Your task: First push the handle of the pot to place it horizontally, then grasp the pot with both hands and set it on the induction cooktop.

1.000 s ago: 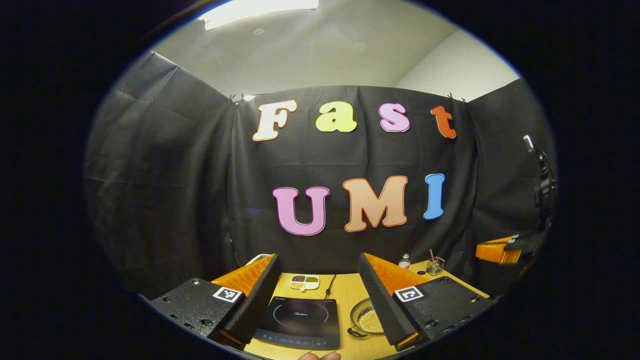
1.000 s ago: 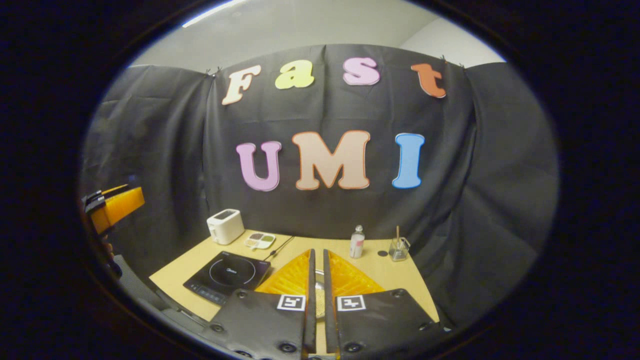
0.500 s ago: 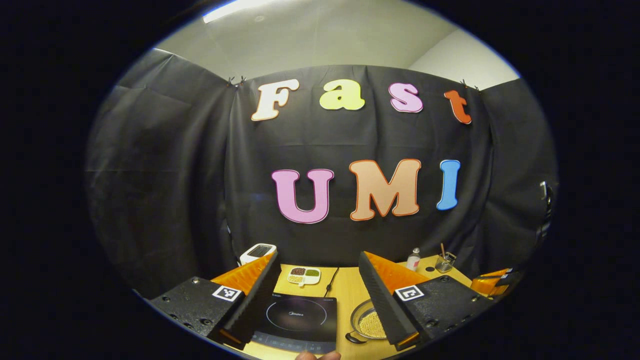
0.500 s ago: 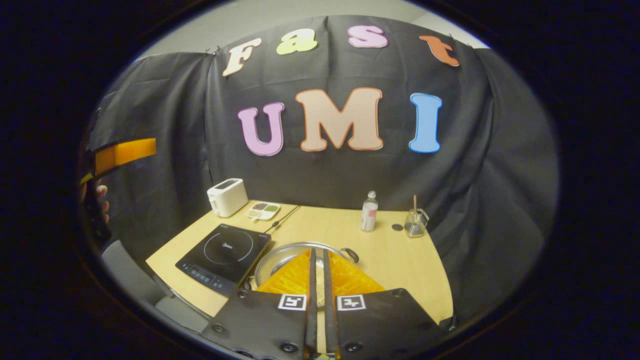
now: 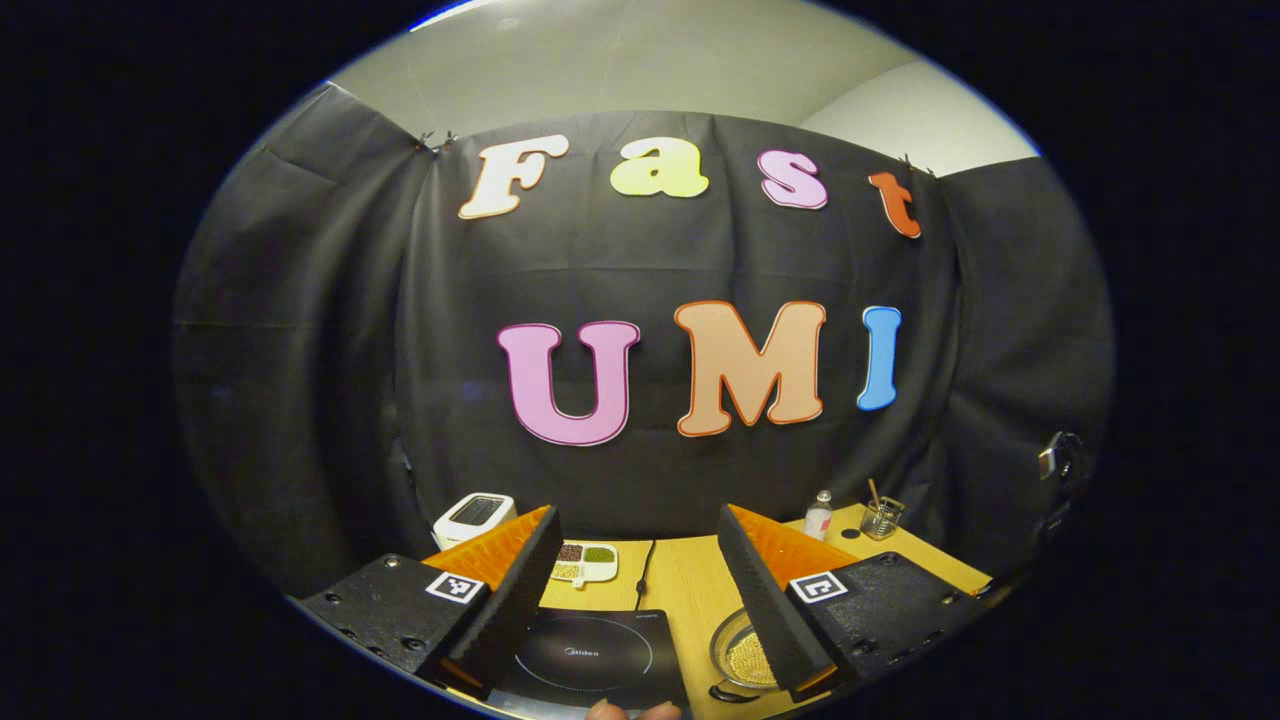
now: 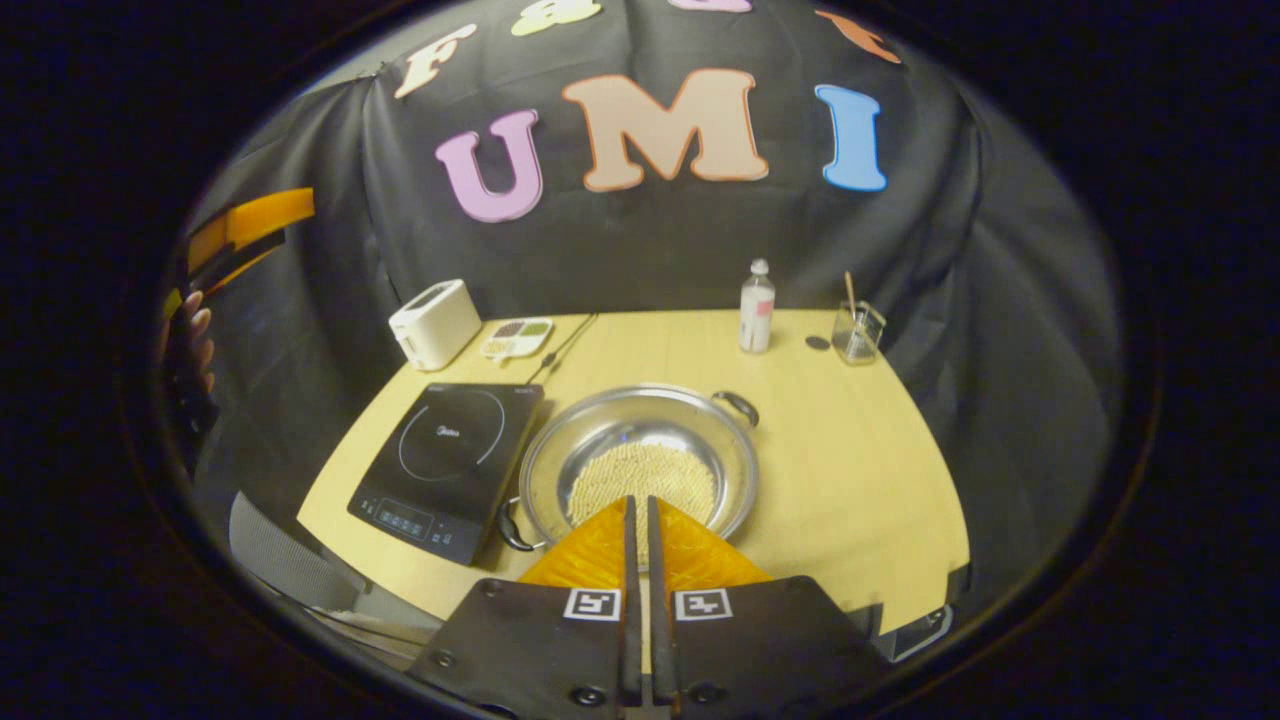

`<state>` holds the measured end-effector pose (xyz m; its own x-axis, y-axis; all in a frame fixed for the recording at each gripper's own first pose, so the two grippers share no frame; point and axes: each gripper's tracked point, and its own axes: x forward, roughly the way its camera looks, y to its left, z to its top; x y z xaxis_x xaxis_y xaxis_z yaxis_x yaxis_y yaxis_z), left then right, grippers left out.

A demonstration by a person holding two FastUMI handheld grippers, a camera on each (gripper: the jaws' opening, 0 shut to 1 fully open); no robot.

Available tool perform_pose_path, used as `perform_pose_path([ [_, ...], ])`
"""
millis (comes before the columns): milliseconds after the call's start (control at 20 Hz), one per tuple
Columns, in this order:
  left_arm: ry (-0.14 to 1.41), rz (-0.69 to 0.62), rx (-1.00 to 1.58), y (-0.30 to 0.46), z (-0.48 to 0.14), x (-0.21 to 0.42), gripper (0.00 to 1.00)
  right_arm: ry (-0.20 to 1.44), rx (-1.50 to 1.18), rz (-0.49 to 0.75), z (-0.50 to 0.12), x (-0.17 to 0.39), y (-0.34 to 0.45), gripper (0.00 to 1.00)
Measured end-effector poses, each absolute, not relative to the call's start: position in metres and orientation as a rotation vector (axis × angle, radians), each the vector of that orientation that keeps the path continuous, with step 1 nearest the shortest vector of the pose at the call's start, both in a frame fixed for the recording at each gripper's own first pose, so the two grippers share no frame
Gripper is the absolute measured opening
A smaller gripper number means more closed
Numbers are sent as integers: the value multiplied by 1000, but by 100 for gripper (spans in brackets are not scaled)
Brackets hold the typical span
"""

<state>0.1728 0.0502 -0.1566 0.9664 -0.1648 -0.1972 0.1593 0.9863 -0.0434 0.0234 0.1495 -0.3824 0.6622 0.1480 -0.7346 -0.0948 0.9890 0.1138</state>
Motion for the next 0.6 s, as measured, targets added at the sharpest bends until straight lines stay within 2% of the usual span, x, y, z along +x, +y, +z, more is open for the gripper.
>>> perform_pose_path([
  [50, 198, -190, -35, 52, -162, 178, 95, 872, 90, 123, -393, 18, 160, 0],
  [100, 199, -214, -42, 54, -168, 183, 95, 902, 107, 107, -403, 15, 167, 4],
  [150, 198, -234, -45, 59, -176, 186, 95, 924, 107, 86, -412, 12, 171, 0],
  [200, 202, -252, -48, 61, -182, 190, 95, 944, 102, 57, -420, 9, 174, 4],
  [250, 221, -270, -48, 64, -190, 191, 93, 967, 116, 40, -428, 6, 180, 0],
  [300, 221, -286, -55, 67, -193, 193, 96, 986, 138, 31, -434, 4, 189, 4],
  [350, 213, -299, -57, 70, -194, 196, 96, 1008, 149, 24, -442, 2, 195, 0],
  [400, 207, -310, -52, 74, -196, 199, 96, 1044, 145, 16, -452, -2, 199, 0],
  [450, 209, -317, -47, 76, -200, 201, 95, 1083, 131, 6, -460, -8, 201, 4],
  [550, 203, -335, -51, 78, -204, 203, 96, 1131, 124, -3, -472, -12, 206, 4],
  [600, 203, -341, -56, 79, -206, 204, 93, 1152, 126, -6, -478, -15, 210, 4],
])
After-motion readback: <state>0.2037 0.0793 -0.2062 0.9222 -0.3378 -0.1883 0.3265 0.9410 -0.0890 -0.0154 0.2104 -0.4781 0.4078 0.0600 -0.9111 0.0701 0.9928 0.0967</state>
